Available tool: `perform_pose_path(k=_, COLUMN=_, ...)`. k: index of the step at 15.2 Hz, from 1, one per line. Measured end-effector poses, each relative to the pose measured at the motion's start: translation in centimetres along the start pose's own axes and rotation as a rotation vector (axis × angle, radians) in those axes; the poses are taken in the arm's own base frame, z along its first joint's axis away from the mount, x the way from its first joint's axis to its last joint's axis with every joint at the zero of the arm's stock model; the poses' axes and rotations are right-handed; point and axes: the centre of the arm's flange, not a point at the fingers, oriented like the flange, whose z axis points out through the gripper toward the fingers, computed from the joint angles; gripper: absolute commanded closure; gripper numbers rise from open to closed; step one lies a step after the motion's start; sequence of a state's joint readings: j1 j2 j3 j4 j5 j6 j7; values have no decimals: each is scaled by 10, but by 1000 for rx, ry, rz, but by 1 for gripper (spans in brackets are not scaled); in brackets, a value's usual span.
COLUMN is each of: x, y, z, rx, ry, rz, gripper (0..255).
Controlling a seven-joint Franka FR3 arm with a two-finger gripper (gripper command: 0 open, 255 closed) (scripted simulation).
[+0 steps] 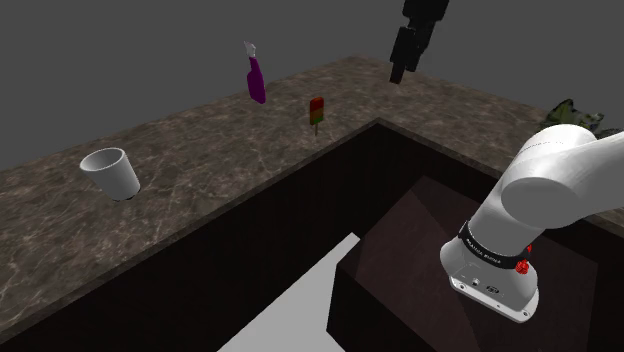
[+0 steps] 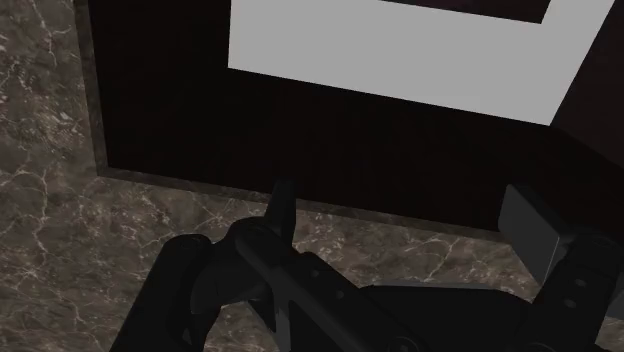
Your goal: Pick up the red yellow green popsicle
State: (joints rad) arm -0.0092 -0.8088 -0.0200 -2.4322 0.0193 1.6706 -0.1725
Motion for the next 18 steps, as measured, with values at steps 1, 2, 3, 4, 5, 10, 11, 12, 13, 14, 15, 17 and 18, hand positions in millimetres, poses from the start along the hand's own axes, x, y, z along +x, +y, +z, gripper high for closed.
perform_pose_path(k=1, x=0, y=0, z=0, rx=0, ry=0, rz=0, gripper=0)
perform_pose_path(k=2, x=5, y=2, z=4, rx=0, ry=-1, rz=-2, gripper=0)
perform_pose_path(k=3, x=14, y=4, z=9, rx=-1, ry=-3, rz=-4, gripper=0)
perform_pose_path(k=4, x=23, y=7, z=13, rx=-1, ry=-6, rz=-7, gripper=0)
perform_pose_path(k=5, x=33, y=12, z=18, rx=-2, ry=-8, rz=-10, gripper=0)
perform_pose_path(k=10, x=91, y=32, z=49, rx=-6, ry=-21, rz=-26, gripper=0)
perform_pose_path(k=11, x=102, y=34, z=56, rx=-7, ry=-23, rz=-29, gripper=0)
perform_pose_path(k=12, x=114, y=37, z=60, rx=-7, ry=-26, rz=-33, gripper=0)
perform_pose_path(k=13, x=123, y=41, z=67, rx=-8, ry=-28, rz=-36, gripper=0)
perform_pose_path(k=14, x=134, y=44, z=76, rx=-9, ry=-31, rz=-39, gripper=0)
perform_pose_path(k=15, x=146, y=47, z=81, rx=-10, ry=-33, rz=-42, gripper=0)
perform_pose_path(k=17, x=170, y=51, z=95, rx=-11, ry=-39, rz=-49, gripper=0)
perform_pose_path(k=18, x=183, y=56, z=101, rx=-12, ry=-40, rz=-52, gripper=0)
